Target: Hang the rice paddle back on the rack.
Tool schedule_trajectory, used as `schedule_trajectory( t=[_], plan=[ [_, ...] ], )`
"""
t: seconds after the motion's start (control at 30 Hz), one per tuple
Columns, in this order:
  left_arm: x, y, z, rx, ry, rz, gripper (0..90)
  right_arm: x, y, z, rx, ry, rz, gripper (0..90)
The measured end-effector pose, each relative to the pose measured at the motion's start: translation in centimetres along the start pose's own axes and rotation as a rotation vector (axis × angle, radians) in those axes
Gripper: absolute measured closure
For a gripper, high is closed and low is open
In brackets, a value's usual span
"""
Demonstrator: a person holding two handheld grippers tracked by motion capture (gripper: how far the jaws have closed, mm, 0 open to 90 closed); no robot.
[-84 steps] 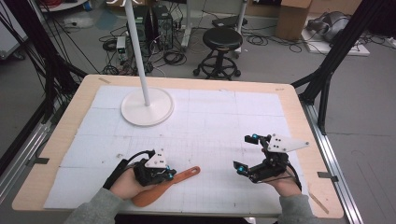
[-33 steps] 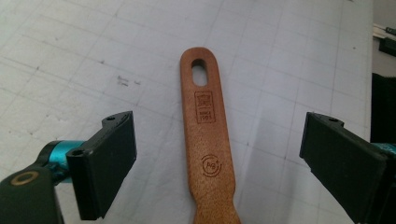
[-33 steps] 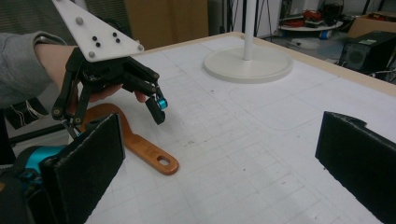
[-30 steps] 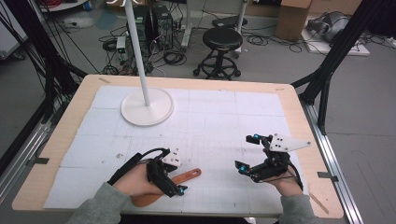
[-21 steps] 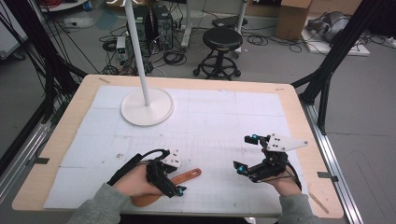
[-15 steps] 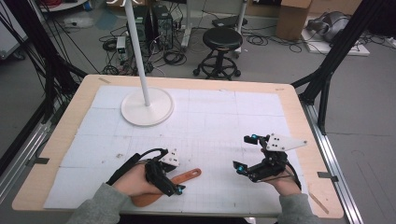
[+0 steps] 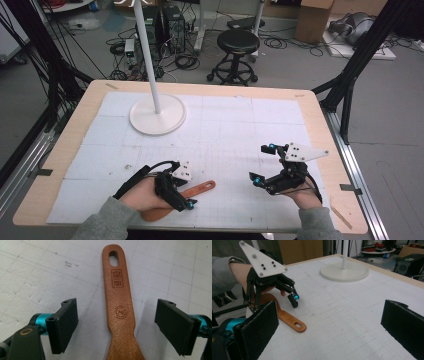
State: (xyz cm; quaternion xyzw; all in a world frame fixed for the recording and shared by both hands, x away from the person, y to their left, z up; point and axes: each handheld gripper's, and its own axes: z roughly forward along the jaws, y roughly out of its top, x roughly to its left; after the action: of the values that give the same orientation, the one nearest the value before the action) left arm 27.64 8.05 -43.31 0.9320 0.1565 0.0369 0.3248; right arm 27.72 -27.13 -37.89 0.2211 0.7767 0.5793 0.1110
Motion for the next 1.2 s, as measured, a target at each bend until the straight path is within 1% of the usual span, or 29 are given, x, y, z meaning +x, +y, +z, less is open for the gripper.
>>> schedule_trajectory(
  t=[0.1,0.2,0.23,0.33,0.47,0.53,0.6,0.67,0.73,0.77,0.93,1.07,1.17,1.2],
  plan=[
    [-0.07,0.01,-0.05,0.002,0.019,0.009,25.9,-0.02,-0.02,0.01,0.001,0.005,0.003,0.0],
    [-0.19,0.03,-0.03,0.004,0.022,0.003,27.0,-0.05,0.01,-0.04,-0.006,0.003,0.002,0.0],
    [-0.16,0.05,-0.08,0.011,0.023,0.011,27.1,-0.04,0.01,-0.05,-0.006,0.002,0.002,0.0],
    [-0.26,0.05,-0.07,0.008,0.022,0.007,28.9,0.05,0.01,-0.04,-0.001,0.002,-0.001,0.0],
    [-0.12,0.07,-0.20,0.016,0.015,0.016,32.5,0.11,-0.03,-0.16,0.002,0.004,-0.003,0.0],
    [-0.09,0.07,-0.29,0.015,0.016,0.014,36.1,0.07,-0.03,-0.29,-0.002,0.000,0.003,0.0],
    [-0.06,0.08,-0.47,0.024,0.012,0.015,41.2,0.05,-0.03,-0.32,-0.003,-0.001,0.003,0.0],
    [-0.11,0.07,-0.50,0.023,0.013,0.013,44.3,0.09,-0.03,-0.26,-0.003,0.000,0.000,0.0],
    [-0.10,0.10,-0.62,0.030,0.004,0.017,48.4,0.20,-0.03,-0.24,0.002,0.004,0.003,0.0],
    [-0.15,0.07,-0.57,0.024,0.006,0.017,50.1,0.20,-0.03,-0.23,0.002,0.004,0.001,0.0],
    [-0.04,0.08,-0.65,0.029,0.000,0.014,53.7,0.09,-0.05,-0.29,0.001,-0.001,0.002,0.0],
    [0.07,0.04,-0.70,0.025,0.003,0.010,58.6,0.09,-0.07,-0.28,0.003,-0.001,-0.003,0.0],
    [0.09,0.03,-0.75,0.024,0.004,0.013,63.4,0.22,-0.10,-0.37,0.008,-0.003,0.002,0.0],
    [0.09,0.04,-0.77,0.027,0.003,0.013,63.5,0.26,-0.09,-0.39,0.006,-0.004,0.002,0.0]
  ],
)
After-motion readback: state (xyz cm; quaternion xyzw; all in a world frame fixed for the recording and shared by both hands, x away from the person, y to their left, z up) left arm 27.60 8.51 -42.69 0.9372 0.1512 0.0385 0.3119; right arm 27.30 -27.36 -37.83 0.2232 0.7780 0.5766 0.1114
